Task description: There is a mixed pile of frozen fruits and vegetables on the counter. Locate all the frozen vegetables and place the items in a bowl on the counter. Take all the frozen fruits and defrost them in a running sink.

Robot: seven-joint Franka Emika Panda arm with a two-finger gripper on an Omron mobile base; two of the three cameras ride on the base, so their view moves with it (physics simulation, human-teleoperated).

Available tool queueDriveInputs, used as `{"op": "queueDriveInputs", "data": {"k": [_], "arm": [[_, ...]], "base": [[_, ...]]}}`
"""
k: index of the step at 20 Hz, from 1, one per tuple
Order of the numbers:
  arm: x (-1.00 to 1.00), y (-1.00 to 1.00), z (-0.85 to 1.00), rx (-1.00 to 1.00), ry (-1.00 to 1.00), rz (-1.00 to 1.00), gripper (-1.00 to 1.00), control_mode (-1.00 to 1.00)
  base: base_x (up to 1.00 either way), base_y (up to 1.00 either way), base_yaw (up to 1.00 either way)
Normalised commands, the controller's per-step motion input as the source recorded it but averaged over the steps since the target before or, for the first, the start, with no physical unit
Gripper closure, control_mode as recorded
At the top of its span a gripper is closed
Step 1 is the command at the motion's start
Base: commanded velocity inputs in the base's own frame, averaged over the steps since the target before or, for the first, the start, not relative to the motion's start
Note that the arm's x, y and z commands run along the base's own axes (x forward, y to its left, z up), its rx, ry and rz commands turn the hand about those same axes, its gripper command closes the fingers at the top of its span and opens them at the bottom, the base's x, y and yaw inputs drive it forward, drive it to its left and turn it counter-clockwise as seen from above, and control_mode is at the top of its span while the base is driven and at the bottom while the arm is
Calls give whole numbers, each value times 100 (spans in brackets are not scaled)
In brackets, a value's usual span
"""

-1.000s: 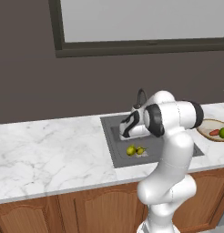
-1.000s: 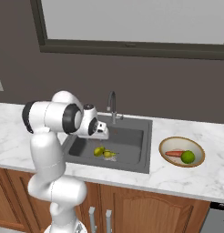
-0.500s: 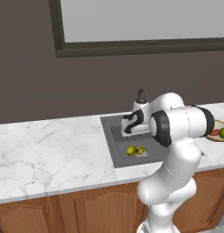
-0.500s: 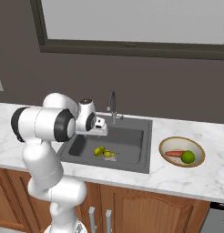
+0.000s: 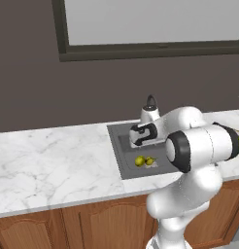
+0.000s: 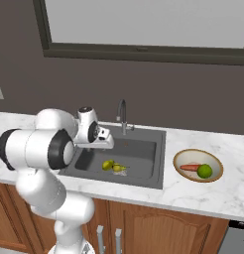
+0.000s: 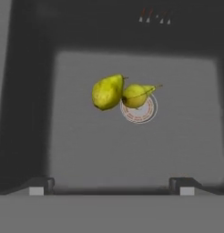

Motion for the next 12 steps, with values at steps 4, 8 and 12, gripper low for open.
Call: {"op": "queueDriveInputs", "data": {"k": [4,8,12], "arm": [[-25,-8,48,-4,0,-4,-100,-100],[-30,0,75,0,0,-5,-100,-100],[-16,-5,47,-1,5,-3,-100,-100]], "base": [[0,0,0],[0,0,0],[0,0,0]]}}
